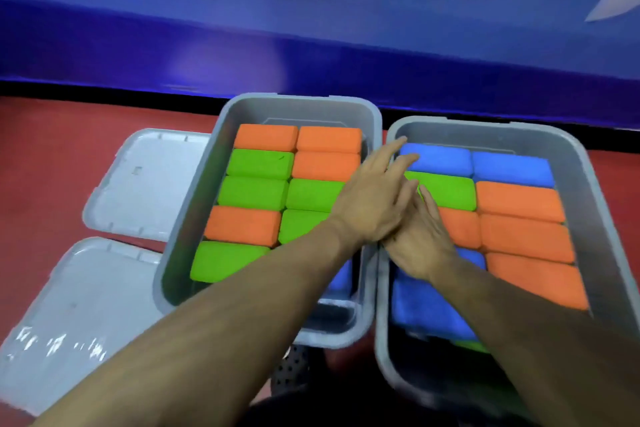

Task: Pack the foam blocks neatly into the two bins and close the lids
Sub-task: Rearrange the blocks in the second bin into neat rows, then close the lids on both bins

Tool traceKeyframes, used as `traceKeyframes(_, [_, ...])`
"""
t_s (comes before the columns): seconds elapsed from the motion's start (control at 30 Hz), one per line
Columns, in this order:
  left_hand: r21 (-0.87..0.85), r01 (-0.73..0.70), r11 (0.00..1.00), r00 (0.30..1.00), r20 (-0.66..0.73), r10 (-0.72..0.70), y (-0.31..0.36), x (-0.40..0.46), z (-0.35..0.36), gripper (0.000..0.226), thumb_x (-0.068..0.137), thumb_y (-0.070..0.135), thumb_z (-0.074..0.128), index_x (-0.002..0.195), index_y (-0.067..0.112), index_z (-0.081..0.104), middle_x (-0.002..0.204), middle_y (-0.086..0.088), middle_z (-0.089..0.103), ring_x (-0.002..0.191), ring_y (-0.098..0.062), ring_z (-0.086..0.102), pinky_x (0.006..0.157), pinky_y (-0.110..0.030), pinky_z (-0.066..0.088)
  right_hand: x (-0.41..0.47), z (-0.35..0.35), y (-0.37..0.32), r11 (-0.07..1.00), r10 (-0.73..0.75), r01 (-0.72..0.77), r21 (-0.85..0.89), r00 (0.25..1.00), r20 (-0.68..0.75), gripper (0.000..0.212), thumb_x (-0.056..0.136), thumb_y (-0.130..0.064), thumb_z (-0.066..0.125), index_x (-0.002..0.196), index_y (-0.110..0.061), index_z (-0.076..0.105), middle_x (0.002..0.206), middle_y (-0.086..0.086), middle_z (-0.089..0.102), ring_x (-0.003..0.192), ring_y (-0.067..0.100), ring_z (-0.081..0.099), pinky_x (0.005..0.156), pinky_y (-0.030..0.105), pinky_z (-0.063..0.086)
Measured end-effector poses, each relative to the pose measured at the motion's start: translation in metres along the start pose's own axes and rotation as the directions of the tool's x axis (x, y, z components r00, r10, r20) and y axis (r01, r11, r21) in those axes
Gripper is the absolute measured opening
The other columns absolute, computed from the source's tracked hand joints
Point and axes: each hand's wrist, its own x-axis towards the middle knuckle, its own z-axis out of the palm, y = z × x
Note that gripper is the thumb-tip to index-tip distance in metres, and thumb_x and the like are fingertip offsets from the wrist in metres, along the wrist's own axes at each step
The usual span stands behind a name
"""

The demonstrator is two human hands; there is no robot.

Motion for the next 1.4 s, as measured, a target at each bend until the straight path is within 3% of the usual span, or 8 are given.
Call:
traceKeyframes(0.23, [0.109, 0.371, 0.922, 0.905, -0.265, -0.333, -0.125, -0.090, -0.139, 0.049, 0.101, 0.040, 0.043, 0.136, 0.008, 0.058, 0.145, -0.015, 0.050, 0.133, -0.032, 0.049, 0.113, -0.043, 0.038, 0.054, -0.007, -0.141, 0.972, -0.223, 0.211, 0.104, 0.968, 0.114, 0.066, 0.098, -0.067, 0.013, 0.158, -0.042, 0.004, 0.168, -0.007, -0.010, 0.155, 0.020, -0.006, 0.125, 0.046, -0.006])
traceKeyframes(0.3, [0.031, 0.546, 0.837, 0.787, -0.362, -0.500, -0.158, -0.132, -0.164, 0.044, 0.103, 0.038, 0.043, 0.134, 0.010, 0.059, 0.141, -0.013, 0.052, 0.130, -0.032, 0.050, 0.111, -0.043, 0.039, 0.060, 0.001, -0.176, 0.958, -0.283, 0.275, 0.075, 0.949, 0.136, 0.073, 0.090, -0.072, 0.003, 0.157, -0.045, 0.001, 0.168, -0.008, -0.009, 0.155, 0.021, -0.004, 0.125, 0.048, -0.002])
traceKeyframes(0.43, [-0.207, 0.843, 0.497, 0.412, -0.345, -0.843, -0.219, -0.227, -0.175, 0.044, 0.105, 0.037, 0.043, 0.139, 0.011, 0.053, 0.141, -0.014, 0.052, 0.129, -0.031, 0.051, 0.110, -0.040, 0.037, 0.061, 0.024, -0.241, 0.915, -0.404, 0.398, 0.072, 0.897, 0.177, 0.074, 0.089, -0.072, 0.003, 0.158, -0.044, 0.004, 0.168, -0.008, -0.007, 0.155, 0.020, -0.004, 0.125, 0.045, -0.005])
traceKeyframes(0.53, [-0.213, 0.908, 0.360, 0.313, -0.224, -0.923, -0.250, -0.283, -0.159, 0.048, 0.104, 0.043, 0.043, 0.137, 0.011, 0.055, 0.136, -0.010, 0.061, 0.124, -0.031, 0.059, 0.104, -0.040, 0.045, 0.061, 0.042, -0.276, 0.892, -0.452, 0.441, 0.098, 0.870, 0.197, 0.069, 0.095, -0.072, 0.012, 0.158, -0.044, 0.001, 0.167, -0.009, -0.014, 0.154, 0.018, -0.011, 0.123, 0.041, -0.012])
traceKeyframes(0.8, [-0.013, 0.940, 0.341, 0.340, 0.131, -0.931, -0.272, -0.379, -0.064, 0.034, 0.093, 0.046, 0.065, 0.113, 0.019, 0.065, 0.113, 0.001, 0.068, 0.105, -0.022, 0.062, 0.081, -0.030, 0.045, 0.046, 0.086, -0.310, 0.899, -0.435, 0.412, 0.151, 0.879, 0.195, 0.080, 0.090, -0.080, 0.022, 0.156, -0.047, -0.008, 0.164, -0.008, -0.027, 0.154, 0.018, -0.015, 0.122, 0.039, -0.013])
traceKeyframes(1.0, [0.019, 0.973, 0.230, 0.224, 0.161, -0.961, -0.270, -0.398, -0.007, 0.030, 0.078, 0.054, 0.069, 0.078, 0.028, 0.054, 0.089, 0.008, 0.063, 0.087, -0.021, 0.060, 0.068, -0.030, 0.042, 0.047, 0.098, -0.308, 0.896, -0.434, 0.416, 0.154, 0.894, 0.113, 0.084, 0.086, -0.084, 0.022, 0.157, -0.046, -0.001, 0.166, -0.008, -0.021, 0.155, 0.019, -0.010, 0.123, 0.041, -0.010])
traceKeyframes(1.23, [0.230, 0.874, 0.429, 0.397, 0.170, -0.902, -0.270, -0.401, -0.002, 0.030, 0.094, 0.046, 0.049, 0.090, 0.019, 0.061, 0.093, -0.002, 0.067, 0.091, -0.033, 0.064, 0.074, -0.037, 0.051, 0.048, 0.101, -0.309, 0.893, -0.438, 0.420, 0.164, 0.895, 0.091, 0.085, 0.085, -0.083, 0.028, 0.158, -0.046, 0.002, 0.167, -0.007, -0.016, 0.155, 0.020, -0.006, 0.125, 0.045, -0.003])
traceKeyframes(1.4, [0.238, 0.837, 0.493, 0.504, 0.019, -0.864, -0.250, -0.401, -0.072, 0.033, 0.098, 0.048, 0.049, 0.081, 0.020, 0.055, 0.087, 0.001, 0.064, 0.082, -0.031, 0.062, 0.069, -0.037, 0.047, 0.047, 0.095, -0.309, 0.908, -0.414, 0.396, 0.134, 0.898, 0.149, 0.084, 0.086, -0.085, 0.024, 0.157, -0.048, -0.002, 0.166, -0.009, -0.021, 0.155, 0.019, -0.011, 0.125, 0.049, -0.003])
